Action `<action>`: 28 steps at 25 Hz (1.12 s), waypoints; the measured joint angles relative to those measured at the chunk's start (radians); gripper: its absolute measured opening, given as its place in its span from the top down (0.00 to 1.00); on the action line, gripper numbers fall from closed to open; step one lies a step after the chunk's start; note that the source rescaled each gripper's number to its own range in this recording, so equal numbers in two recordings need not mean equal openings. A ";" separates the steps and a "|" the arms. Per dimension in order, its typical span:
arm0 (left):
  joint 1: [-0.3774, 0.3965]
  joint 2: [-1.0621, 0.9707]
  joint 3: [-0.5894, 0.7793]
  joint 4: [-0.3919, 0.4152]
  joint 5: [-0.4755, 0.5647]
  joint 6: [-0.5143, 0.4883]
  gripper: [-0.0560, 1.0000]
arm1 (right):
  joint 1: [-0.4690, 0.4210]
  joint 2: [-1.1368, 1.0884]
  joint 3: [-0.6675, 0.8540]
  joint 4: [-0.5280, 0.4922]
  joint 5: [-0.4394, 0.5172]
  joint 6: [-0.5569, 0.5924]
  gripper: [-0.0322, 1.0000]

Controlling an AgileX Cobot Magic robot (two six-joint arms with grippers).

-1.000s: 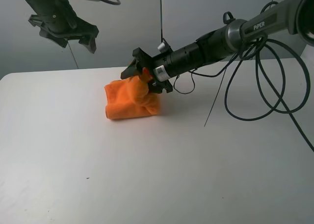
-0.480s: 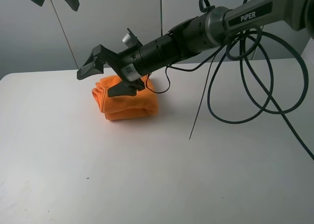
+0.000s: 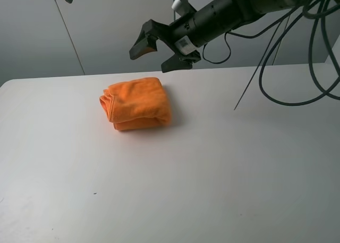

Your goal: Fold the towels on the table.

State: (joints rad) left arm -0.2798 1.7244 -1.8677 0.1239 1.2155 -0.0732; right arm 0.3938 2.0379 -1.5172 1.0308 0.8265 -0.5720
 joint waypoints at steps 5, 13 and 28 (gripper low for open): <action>0.034 -0.145 0.126 -0.010 0.000 0.000 0.00 | -0.163 -0.168 0.143 -0.234 -0.023 0.104 0.00; 0.118 -0.585 0.590 -0.043 -0.143 -0.052 0.00 | -0.290 -0.659 0.476 -0.476 -0.119 0.219 0.00; 0.119 -1.539 1.105 -0.040 -0.015 -0.071 0.00 | -0.290 -1.553 0.820 -0.713 0.036 0.378 0.00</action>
State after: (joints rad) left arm -0.1607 0.1849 -0.7623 0.0841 1.2005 -0.1446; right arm 0.1036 0.4852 -0.6976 0.3174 0.8628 -0.1941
